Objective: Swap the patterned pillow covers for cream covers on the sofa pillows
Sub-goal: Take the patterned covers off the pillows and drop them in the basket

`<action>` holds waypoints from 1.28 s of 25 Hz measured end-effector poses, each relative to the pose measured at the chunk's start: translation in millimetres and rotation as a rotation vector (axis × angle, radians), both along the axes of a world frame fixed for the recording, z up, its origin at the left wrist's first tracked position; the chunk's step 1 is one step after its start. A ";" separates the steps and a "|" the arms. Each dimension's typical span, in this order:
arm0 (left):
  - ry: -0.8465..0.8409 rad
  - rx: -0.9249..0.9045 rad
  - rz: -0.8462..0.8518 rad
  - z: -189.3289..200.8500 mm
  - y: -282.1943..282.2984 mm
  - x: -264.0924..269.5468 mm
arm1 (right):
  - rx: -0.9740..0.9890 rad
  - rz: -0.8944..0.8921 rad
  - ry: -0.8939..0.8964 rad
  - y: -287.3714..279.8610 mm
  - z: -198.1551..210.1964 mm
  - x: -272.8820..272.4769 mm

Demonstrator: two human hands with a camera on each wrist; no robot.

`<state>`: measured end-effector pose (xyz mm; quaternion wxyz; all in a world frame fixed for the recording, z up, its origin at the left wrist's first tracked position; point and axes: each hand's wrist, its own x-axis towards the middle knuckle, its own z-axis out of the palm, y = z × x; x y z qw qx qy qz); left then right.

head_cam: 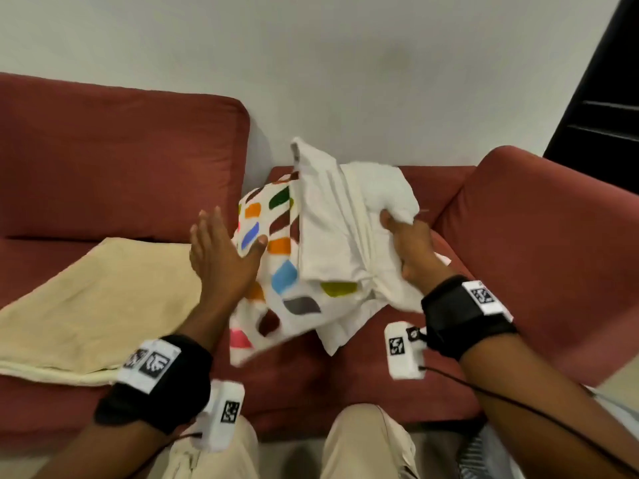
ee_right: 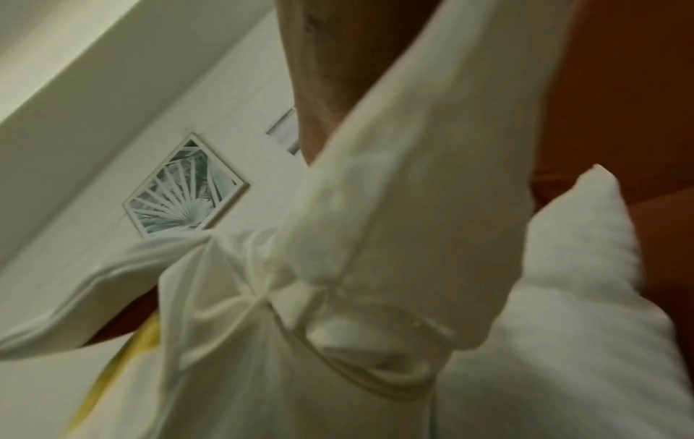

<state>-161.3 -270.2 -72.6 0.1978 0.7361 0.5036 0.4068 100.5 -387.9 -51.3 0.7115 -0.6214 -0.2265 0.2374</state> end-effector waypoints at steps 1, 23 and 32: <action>-0.071 -0.197 0.068 -16.1 -6.7 -0.9 | -0.032 -0.025 0.116 2.8 -16.9 -3.7; -0.116 -0.271 0.331 -80.6 92.5 -59.4 | -0.270 0.495 0.023 -80.9 -106.0 -45.5; 0.165 -0.279 0.074 -127.7 91.5 -90.5 | -0.717 0.716 -0.262 -101.5 -144.8 -1.3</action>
